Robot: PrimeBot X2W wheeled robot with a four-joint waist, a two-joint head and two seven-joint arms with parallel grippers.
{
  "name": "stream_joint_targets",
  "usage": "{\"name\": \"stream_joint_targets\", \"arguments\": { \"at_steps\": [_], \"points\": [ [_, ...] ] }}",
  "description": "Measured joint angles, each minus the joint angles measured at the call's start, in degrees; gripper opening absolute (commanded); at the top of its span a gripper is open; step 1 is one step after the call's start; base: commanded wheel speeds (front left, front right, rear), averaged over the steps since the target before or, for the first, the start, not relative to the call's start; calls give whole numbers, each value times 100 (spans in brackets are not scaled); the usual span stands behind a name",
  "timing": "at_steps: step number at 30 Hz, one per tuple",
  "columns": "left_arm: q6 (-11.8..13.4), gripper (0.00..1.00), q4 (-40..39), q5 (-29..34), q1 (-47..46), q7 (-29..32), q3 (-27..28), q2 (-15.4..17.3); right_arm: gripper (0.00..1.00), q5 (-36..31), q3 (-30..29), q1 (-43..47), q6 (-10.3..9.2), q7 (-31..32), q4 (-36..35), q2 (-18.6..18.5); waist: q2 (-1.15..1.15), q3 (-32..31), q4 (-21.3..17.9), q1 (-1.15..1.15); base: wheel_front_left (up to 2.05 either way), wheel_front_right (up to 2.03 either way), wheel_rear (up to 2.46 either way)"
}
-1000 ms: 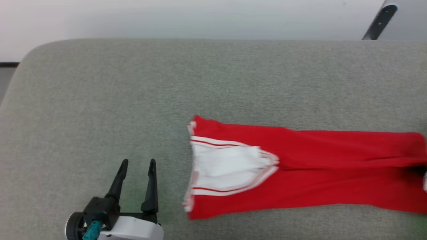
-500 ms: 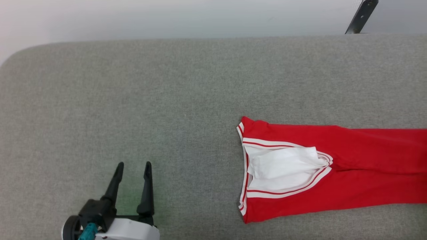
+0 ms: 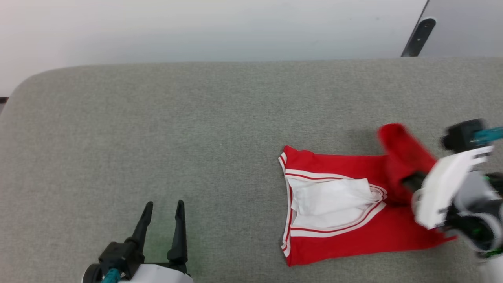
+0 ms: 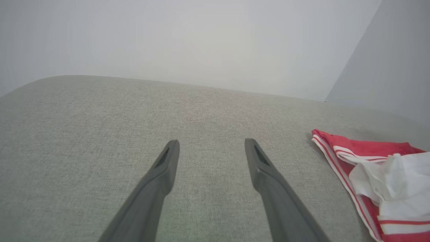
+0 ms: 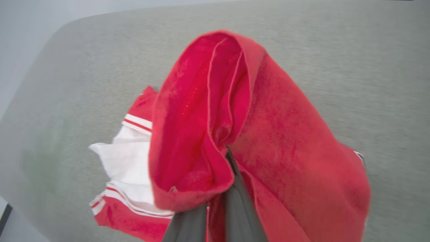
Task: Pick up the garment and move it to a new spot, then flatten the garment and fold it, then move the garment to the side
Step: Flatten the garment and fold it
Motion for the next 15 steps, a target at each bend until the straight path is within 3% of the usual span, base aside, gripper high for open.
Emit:
{"name": "stream_joint_targets", "arguments": {
  "at_steps": [5,15],
  "points": [
    [38,100,18,-127,20,0,-71,0,0,69,594,-44,0,25,-77,393,0,-15,106,0,0,0,0],
    [53,100,86,-193,-51,0,-216,-1,0,-108,1500,-466,0,-611,944,905,0,60,393,0,0,0,0]
  ]
}}
